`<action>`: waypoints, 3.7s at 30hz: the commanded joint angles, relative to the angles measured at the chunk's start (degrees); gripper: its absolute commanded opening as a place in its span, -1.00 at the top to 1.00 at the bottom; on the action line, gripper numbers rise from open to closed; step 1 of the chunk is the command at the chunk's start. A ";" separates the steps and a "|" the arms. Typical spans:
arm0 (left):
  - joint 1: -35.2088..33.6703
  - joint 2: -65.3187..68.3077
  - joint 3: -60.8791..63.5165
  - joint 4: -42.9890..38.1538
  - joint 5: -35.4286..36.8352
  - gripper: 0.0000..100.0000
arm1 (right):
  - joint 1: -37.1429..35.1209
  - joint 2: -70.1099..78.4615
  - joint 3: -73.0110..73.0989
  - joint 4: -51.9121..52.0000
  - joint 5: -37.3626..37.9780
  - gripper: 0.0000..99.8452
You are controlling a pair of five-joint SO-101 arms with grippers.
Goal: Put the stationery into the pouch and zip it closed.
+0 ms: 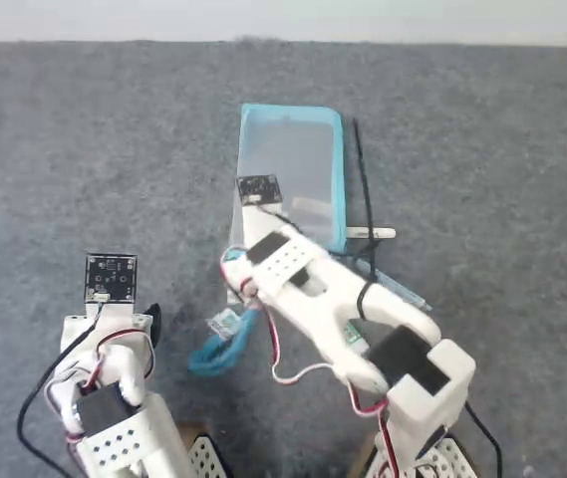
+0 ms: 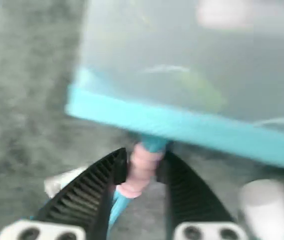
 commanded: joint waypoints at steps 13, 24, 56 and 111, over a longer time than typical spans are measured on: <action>0.79 -1.23 -0.75 -5.36 -0.44 0.43 | 5.93 -14.99 -6.07 15.25 41.85 0.98; 11.34 -0.88 -7.25 -11.43 0.00 0.39 | 7.60 -38.55 3.87 11.30 47.82 0.98; 33.41 -0.88 -12.09 -11.25 11.43 0.25 | 0.04 -64.04 26.99 8.48 50.02 0.99; 29.45 -0.97 -4.18 -20.13 14.07 0.33 | 7.43 -68.53 25.85 20.44 60.04 0.99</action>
